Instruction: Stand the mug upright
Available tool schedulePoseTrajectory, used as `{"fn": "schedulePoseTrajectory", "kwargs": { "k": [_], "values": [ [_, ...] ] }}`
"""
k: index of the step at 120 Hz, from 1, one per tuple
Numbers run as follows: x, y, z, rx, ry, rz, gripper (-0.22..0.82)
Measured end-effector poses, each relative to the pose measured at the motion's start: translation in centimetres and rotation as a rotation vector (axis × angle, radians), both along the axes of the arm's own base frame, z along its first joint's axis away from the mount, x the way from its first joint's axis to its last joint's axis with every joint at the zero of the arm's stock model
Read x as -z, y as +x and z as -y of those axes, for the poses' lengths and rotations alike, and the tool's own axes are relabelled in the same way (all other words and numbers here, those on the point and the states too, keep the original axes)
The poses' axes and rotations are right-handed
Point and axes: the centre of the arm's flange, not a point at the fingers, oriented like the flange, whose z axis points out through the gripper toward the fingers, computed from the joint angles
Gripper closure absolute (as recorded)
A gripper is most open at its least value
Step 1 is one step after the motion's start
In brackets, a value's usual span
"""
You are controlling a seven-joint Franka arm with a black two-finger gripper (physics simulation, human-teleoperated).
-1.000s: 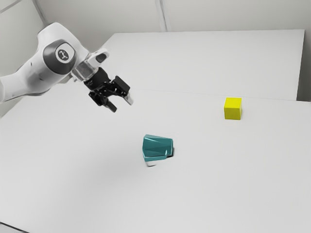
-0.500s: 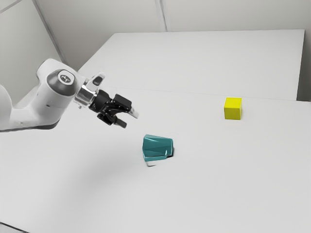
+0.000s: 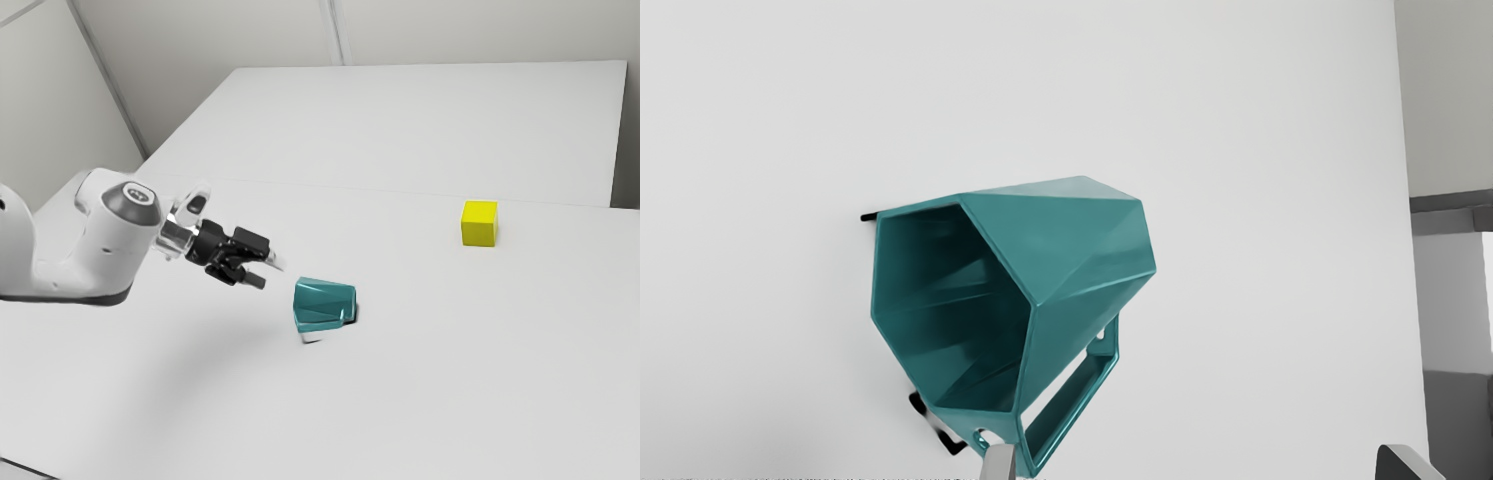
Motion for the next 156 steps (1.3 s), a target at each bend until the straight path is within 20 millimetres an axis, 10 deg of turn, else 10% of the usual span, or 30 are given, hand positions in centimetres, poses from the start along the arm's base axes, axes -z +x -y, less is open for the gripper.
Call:
{"fn": "schedulePoseTrajectory", "kwargs": {
  "k": [47,156],
  "values": [
    [4.6,-1.2,-0.3,-0.035,-0.069,0.039,0.02],
    [8.3,-1.0,2.1,-0.001,-0.132,0.234,0.02]
  ]
}}
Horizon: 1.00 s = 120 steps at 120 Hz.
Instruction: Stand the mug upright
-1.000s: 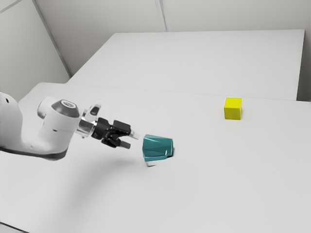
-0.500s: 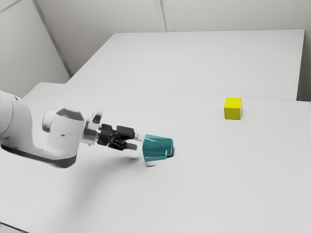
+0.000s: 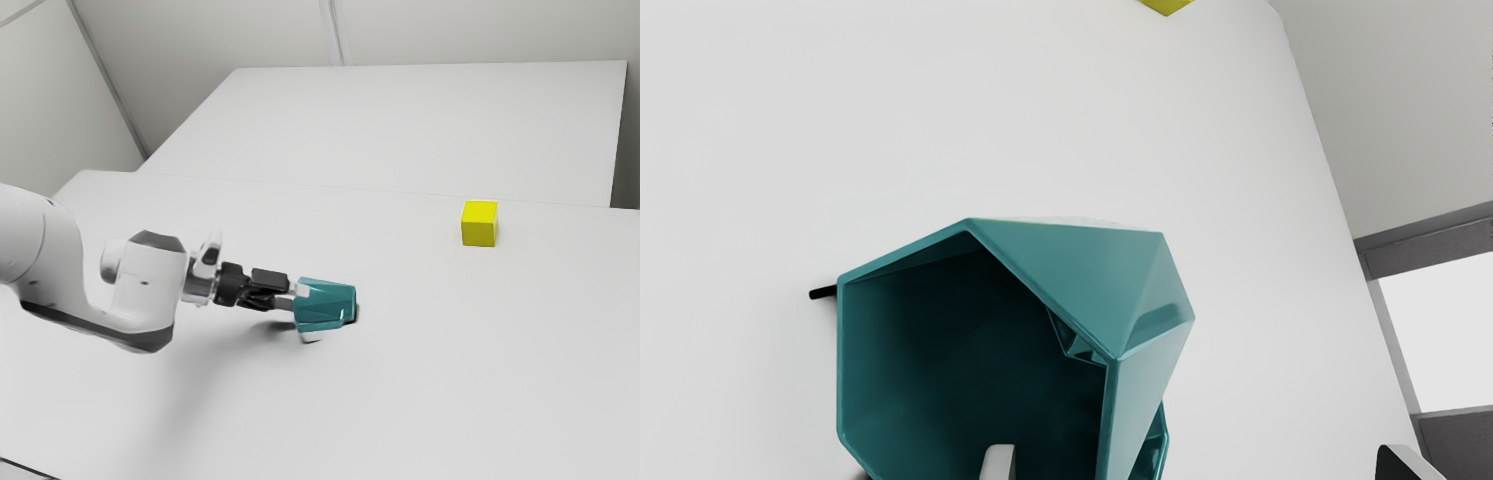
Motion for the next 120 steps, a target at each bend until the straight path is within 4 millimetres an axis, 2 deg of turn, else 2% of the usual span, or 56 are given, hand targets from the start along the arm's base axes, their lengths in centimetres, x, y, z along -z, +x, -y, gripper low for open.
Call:
{"fn": "schedulePoseTrajectory", "kwargs": {
  "k": [29,101,107,120],
  "values": [
    [0.3,0.2,0.0,0.002,0.005,0.035,0.02],
    [0.4,0.6,2.8,0.049,0.004,0.088,0.02],
    [0.4,0.6,2.7,0.048,0.004,0.090,0.05],
    [0.4,0.6,2.7,0.047,0.004,0.094,0.18]
  ]
}}
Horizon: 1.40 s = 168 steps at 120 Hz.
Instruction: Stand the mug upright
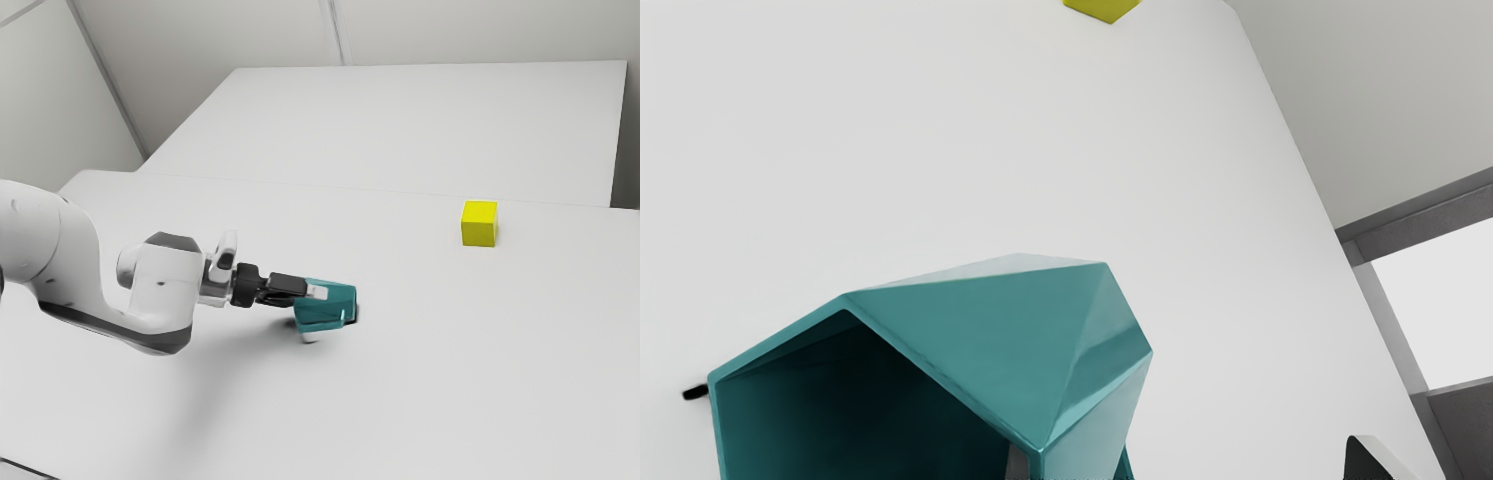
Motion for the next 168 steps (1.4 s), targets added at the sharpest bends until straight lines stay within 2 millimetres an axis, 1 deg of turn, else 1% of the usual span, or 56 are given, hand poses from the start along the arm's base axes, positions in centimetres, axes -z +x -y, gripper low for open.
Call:
{"fn": "schedulePoseTrajectory", "kwargs": {
  "k": [42,51,61,89,105,124,138,145,158,168],
  "values": [
    [-0.2,0.1,0.0,0.000,0.016,0.014,0.60],
    [-0.4,0.2,0.0,-0.002,0.022,0.019,0.66],
    [-0.4,0.3,0.1,-0.002,0.027,0.021,0.71],
    [-0.7,0.4,0.1,-0.009,0.046,0.030,0.77],
    [-1.9,0.5,0.3,-0.007,0.049,0.052,0.78],
    [-4.2,0.5,0.8,0.010,0.071,0.096,0.78],
    [-5.9,1.1,1.0,0.076,0.130,0.123,0.79],
    [-6.8,1.5,1.2,0.129,0.182,0.133,0.79],
    [-10.0,3.4,1.4,0.264,0.343,0.170,0.79],
    [-11.5,4.2,1.4,0.338,0.455,0.167,0.79]
  ]
}}
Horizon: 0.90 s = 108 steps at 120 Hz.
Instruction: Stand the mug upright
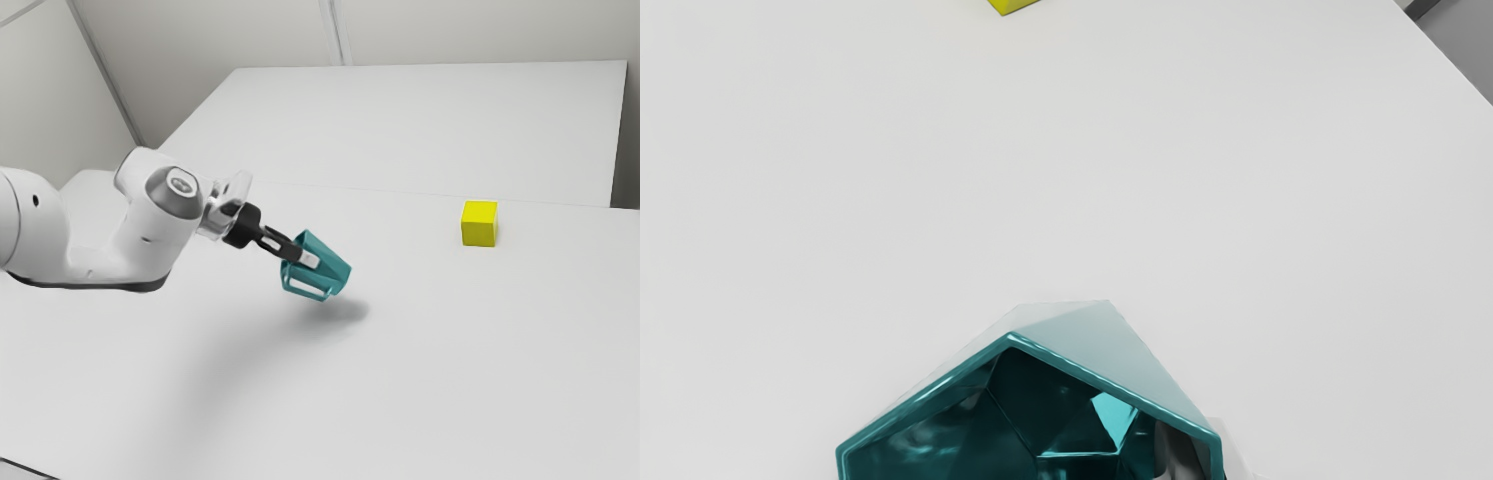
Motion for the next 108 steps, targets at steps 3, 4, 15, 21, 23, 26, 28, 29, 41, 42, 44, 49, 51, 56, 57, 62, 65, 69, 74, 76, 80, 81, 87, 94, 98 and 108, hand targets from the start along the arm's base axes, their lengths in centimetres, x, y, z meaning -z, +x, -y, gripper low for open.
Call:
{"fn": "schedulePoseTrajectory", "kwargs": {
  "k": [3,4,15,21,23,26,28,29,41,42,44,49,51,56,57,62,65,69,74,76,80,81,87,94,98,108],
  "values": [
    [-0.3,0.1,0.0,0.014,0.033,-0.002,0.79],
    [-0.4,0.1,0.0,0.018,0.044,-0.003,0.79],
    [-1.7,0.5,-0.2,0.059,0.154,-0.018,0.79],
    [-3.0,1.0,-0.4,0.083,0.226,-0.022,0.79],
    [-3.4,1.2,-0.5,0.090,0.251,-0.026,0.79],
    [-3.9,1.3,-0.7,0.096,0.286,-0.032,0.79],
    [-4.2,1.3,-0.8,0.098,0.308,-0.037,0.79],
    [-4.3,1.3,-0.9,0.098,0.318,-0.040,0.79],
    [-5.0,1.1,-1.9,0.078,0.419,-0.086,0.79],
    [-5.0,1.0,-2.0,0.075,0.426,-0.090,0.79],
    [-5.1,0.9,-2.1,0.069,0.439,-0.098,0.79],
    [-5.2,0.8,-2.5,0.054,0.474,-0.117,0.79],
    [-5.3,0.7,-2.6,0.047,0.486,-0.124,0.79],
    [-5.4,0.5,-2.7,0.033,0.519,-0.141,0.79],
    [-5.5,0.5,-2.7,0.030,0.525,-0.144,0.79],
    [-5.5,0.3,-2.8,0.016,0.558,-0.160,0.79],
    [-5.5,0.3,-2.8,0.007,0.575,-0.169,0.79],
    [-5.4,0.2,-2.8,-0.006,0.598,-0.180,0.79],
    [-5.4,0.1,-2.8,-0.025,0.623,-0.193,0.79],
    [-5.4,0.1,-2.8,-0.033,0.631,-0.197,0.79],
    [-5.3,0.0,-2.8,-0.050,0.647,-0.206,0.79],
    [-5.3,0.0,-2.8,-0.055,0.650,-0.208,0.79],
    [-5.2,-0.1,-2.9,-0.082,0.673,-0.219,0.79],
    [-5.2,-0.2,-3.0,-0.115,0.692,-0.228,0.79],
    [-5.2,-0.3,-3.0,-0.134,0.702,-0.231,0.79],
    [-5.4,-0.8,-2.9,-0.179,0.720,-0.236,0.79]
  ]
}}
